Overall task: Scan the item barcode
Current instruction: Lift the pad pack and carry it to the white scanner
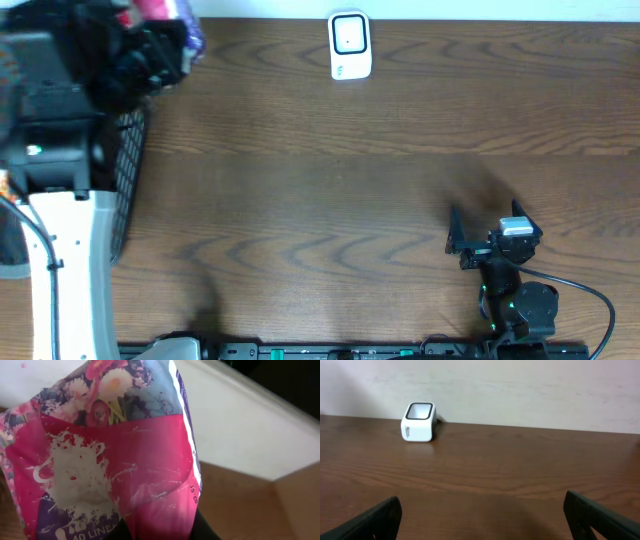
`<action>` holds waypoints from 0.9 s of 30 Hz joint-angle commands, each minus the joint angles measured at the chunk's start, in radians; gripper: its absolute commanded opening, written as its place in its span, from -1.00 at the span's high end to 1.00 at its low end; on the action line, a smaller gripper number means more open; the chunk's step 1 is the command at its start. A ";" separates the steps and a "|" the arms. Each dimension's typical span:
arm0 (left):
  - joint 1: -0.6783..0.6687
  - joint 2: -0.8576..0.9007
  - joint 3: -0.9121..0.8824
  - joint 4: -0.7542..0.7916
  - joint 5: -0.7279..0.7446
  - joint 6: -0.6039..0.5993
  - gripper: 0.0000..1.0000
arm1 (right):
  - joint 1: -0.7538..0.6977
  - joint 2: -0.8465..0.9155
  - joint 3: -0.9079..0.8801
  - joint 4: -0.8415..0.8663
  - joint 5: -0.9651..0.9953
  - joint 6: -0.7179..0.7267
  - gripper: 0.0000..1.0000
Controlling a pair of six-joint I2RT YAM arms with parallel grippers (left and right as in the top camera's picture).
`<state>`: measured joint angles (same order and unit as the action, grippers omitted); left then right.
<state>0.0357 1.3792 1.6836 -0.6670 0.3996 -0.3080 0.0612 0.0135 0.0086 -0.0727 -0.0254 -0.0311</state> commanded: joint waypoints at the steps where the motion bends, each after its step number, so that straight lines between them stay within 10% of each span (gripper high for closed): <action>1: -0.097 -0.006 0.016 -0.026 -0.136 0.099 0.85 | 0.003 -0.002 -0.002 -0.002 0.005 -0.008 -0.98; 27: -0.568 0.416 -0.032 -0.186 -0.154 0.009 0.85 | 0.003 -0.002 -0.002 -0.002 0.005 -0.008 -0.99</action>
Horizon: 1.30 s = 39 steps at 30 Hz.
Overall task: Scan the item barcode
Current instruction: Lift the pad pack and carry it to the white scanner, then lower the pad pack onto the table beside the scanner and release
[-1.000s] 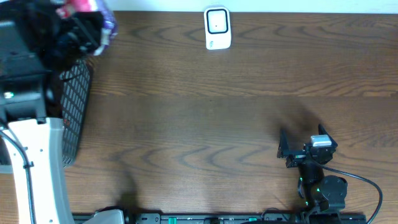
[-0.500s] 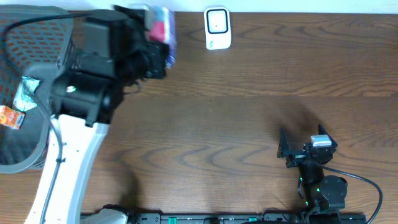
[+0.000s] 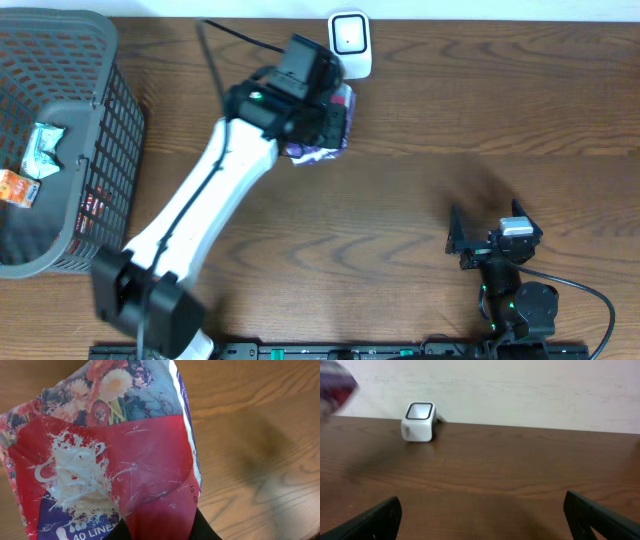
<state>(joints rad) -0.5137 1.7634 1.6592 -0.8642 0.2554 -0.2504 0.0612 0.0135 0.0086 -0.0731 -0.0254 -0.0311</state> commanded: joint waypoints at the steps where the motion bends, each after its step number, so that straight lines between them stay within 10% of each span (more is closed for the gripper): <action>1: -0.026 0.049 -0.008 0.018 -0.010 -0.061 0.85 | 0.003 -0.002 -0.002 -0.002 0.005 -0.008 -0.99; 26: -0.131 0.182 -0.008 0.190 -0.047 -0.156 0.66 | 0.003 -0.002 -0.002 -0.002 0.005 -0.008 -0.99; 32: -0.158 0.245 -0.008 0.239 -0.047 -0.196 0.40 | 0.003 -0.002 -0.002 -0.002 0.005 -0.008 -0.99; 39: -0.154 0.235 0.014 0.301 -0.047 -0.225 -0.37 | 0.003 -0.002 -0.002 -0.002 0.005 -0.008 -0.99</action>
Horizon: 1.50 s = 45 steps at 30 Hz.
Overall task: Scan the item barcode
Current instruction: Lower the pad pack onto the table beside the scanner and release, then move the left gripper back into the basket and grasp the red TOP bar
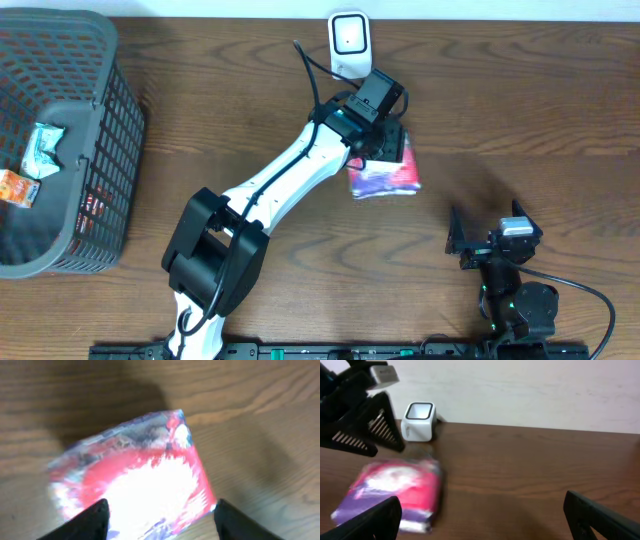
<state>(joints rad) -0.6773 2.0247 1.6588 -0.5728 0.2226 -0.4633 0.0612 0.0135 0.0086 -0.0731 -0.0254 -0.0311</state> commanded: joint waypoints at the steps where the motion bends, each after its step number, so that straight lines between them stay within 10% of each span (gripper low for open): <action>1: 0.016 -0.037 0.027 0.009 -0.014 -0.002 -0.37 | 0.003 -0.002 -0.002 -0.002 0.005 -0.008 -0.98; 12: 0.212 -0.294 0.053 -0.004 -0.016 0.116 -0.54 | 0.003 -0.002 -0.002 -0.002 0.005 -0.008 -0.99; 25: 0.778 -0.576 0.053 -0.021 -0.113 0.116 -0.55 | 0.003 -0.002 -0.002 -0.002 0.005 -0.008 -0.98; 45: 1.247 -0.412 0.039 -0.422 -0.501 0.139 -0.75 | 0.003 -0.002 -0.002 -0.002 0.005 -0.008 -0.98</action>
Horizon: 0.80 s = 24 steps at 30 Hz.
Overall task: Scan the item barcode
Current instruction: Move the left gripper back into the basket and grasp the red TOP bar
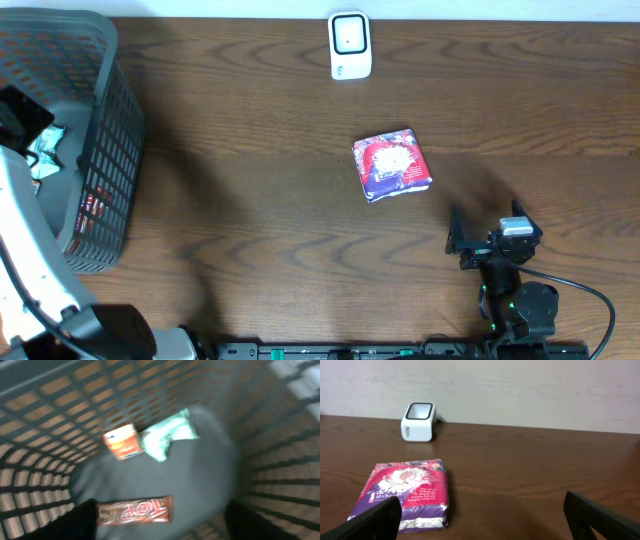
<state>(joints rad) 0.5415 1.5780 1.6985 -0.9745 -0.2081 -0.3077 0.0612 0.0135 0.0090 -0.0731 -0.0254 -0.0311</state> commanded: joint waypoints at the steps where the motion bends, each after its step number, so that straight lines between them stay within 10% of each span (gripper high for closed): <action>1: 0.039 0.050 0.000 -0.039 -0.071 -0.065 -0.79 | 0.003 -0.002 -0.003 -0.002 0.005 -0.008 -0.98; 11: 0.056 0.204 -0.002 -0.200 -0.065 -0.314 -0.93 | 0.003 -0.002 -0.003 -0.002 0.005 -0.008 -0.98; 24: 0.058 0.292 -0.002 -0.121 -0.066 0.172 -0.94 | 0.003 -0.002 -0.003 -0.002 0.005 -0.008 -0.99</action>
<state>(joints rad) 0.5983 1.8572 1.6970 -1.0973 -0.2596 -0.2867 0.0612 0.0135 0.0086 -0.0731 -0.0254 -0.0311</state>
